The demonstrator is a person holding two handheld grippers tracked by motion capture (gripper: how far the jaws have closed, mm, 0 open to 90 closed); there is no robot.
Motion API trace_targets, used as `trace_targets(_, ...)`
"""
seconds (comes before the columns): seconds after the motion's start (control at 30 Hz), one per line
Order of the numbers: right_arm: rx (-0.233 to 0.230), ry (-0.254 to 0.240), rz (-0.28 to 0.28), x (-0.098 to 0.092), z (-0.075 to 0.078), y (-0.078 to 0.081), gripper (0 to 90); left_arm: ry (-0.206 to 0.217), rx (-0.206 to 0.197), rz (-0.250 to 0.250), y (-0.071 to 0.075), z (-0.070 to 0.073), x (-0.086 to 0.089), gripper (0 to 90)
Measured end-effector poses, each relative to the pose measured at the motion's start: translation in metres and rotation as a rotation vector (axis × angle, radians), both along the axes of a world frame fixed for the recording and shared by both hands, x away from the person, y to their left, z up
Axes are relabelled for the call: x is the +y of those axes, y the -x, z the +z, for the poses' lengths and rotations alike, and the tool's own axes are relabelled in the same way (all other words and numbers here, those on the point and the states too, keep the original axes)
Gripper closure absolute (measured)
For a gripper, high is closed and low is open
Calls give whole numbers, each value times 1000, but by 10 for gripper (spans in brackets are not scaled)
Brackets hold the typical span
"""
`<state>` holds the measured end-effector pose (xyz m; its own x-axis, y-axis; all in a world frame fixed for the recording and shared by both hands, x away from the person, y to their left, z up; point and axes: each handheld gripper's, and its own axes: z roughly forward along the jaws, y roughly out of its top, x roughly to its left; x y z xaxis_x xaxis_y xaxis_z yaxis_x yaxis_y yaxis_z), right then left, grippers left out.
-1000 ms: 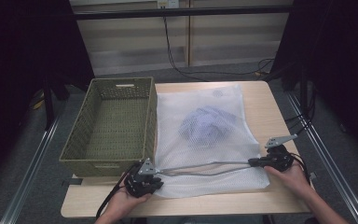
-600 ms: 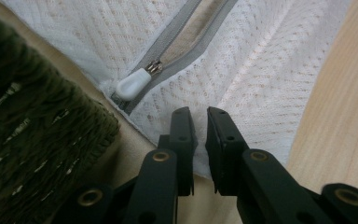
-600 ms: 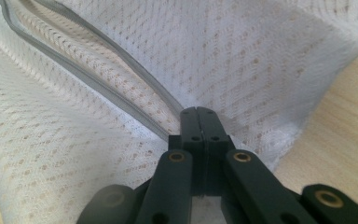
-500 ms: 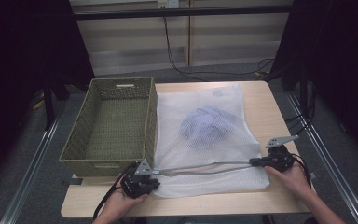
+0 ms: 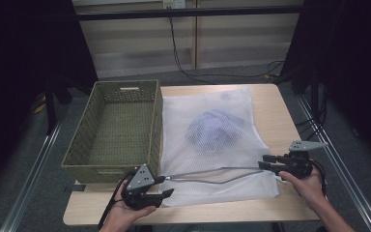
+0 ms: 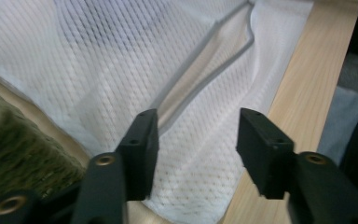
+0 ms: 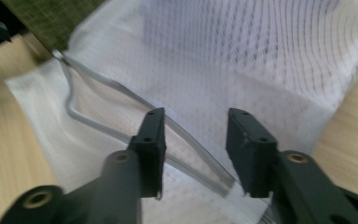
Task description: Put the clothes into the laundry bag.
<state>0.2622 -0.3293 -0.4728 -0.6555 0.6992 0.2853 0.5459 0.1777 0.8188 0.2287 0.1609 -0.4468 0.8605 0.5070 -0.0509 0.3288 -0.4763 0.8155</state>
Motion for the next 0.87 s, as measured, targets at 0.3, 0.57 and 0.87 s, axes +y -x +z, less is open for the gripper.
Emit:
trace_targets(0.3, -57, -77, -11, -7, 10, 30, 429, 51, -14, 75, 18, 1, 18, 205)
trace_targets(0.57, -73, -91, -19, -9, 14, 56, 307, 110, -34, 149, 18, 6, 26, 96)
trace_targets(0.87, -102, -92, -40, -11, 17, 60, 299, 148, -53, 169, 12, 7, 32, 76)
